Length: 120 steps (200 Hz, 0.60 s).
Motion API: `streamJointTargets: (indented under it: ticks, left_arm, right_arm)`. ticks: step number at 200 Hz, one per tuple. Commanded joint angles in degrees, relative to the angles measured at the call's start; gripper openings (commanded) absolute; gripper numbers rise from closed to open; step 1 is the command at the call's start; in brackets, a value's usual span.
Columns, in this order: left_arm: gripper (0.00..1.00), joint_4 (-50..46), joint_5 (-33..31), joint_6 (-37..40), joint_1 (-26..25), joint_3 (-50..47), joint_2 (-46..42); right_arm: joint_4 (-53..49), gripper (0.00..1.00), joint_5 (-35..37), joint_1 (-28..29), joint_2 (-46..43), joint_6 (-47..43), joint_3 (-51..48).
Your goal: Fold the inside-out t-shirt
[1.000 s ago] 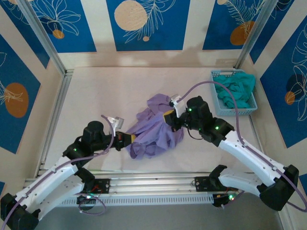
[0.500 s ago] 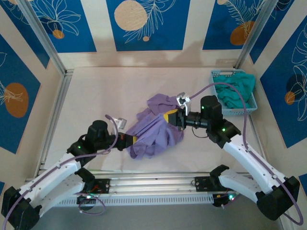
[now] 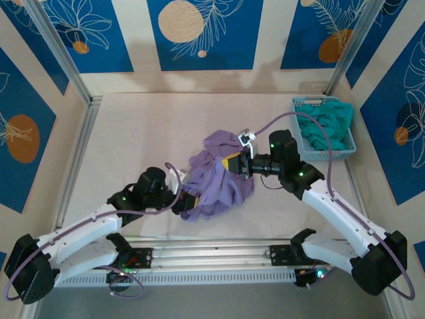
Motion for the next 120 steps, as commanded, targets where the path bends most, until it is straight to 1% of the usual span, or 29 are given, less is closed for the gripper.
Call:
streamJointTargets:
  ticks: [1, 4, 20, 42, 59, 73, 89, 103, 120]
  left_arm:
    - [0.02, 5.22, -0.59, 0.76, -0.38, 0.79, -0.58]
    - [0.0, 5.45, -0.67, 0.69, -0.38, 0.69, -0.7]
    - [0.0, 7.0, -1.63, -0.45, -0.3, 0.22, -2.11]
    - [0.0, 11.97, -1.46, -3.16, -0.13, -1.44, -5.91]
    - [0.0, 11.62, -2.12, -3.33, 0.11, -1.76, -8.76]
    - [0.0, 8.85, -3.48, -2.58, 0.37, -1.78, -10.39]
    - [0.0, 6.64, -3.96, -2.07, 0.47, -2.41, -10.76]
    - [0.0, 5.82, -2.86, -2.1, 0.43, -2.95, -9.36]
    - [0.0, 6.22, 0.87, -2.07, 0.18, -2.91, -5.77]
  right_arm:
    - [-2.02, 0.0, 1.01, 0.98, 0.36, -2.44, 1.29]
    - [-2.14, 0.0, 1.11, 1.08, 0.49, -2.79, 1.27]
    - [-2.49, 0.0, 0.24, 1.69, 1.08, -4.63, 1.06]
    - [-3.26, 0.0, 0.41, 2.32, 1.89, -6.51, 0.77]
    - [-3.79, 0.0, 2.3, 1.99, 1.21, -6.63, 0.74]
    - [-2.83, 0.0, 2.29, 0.75, -0.66, -5.6, 0.39]
    - [0.5, 0.0, -0.07, -1.43, -3.2, -3.14, -0.59]
    - [4.38, 0.0, -3.06, -3.2, -4.78, -0.28, -1.96]
    - [9.89, 0.0, -6.04, -4.21, -5.83, 3.76, -3.68]
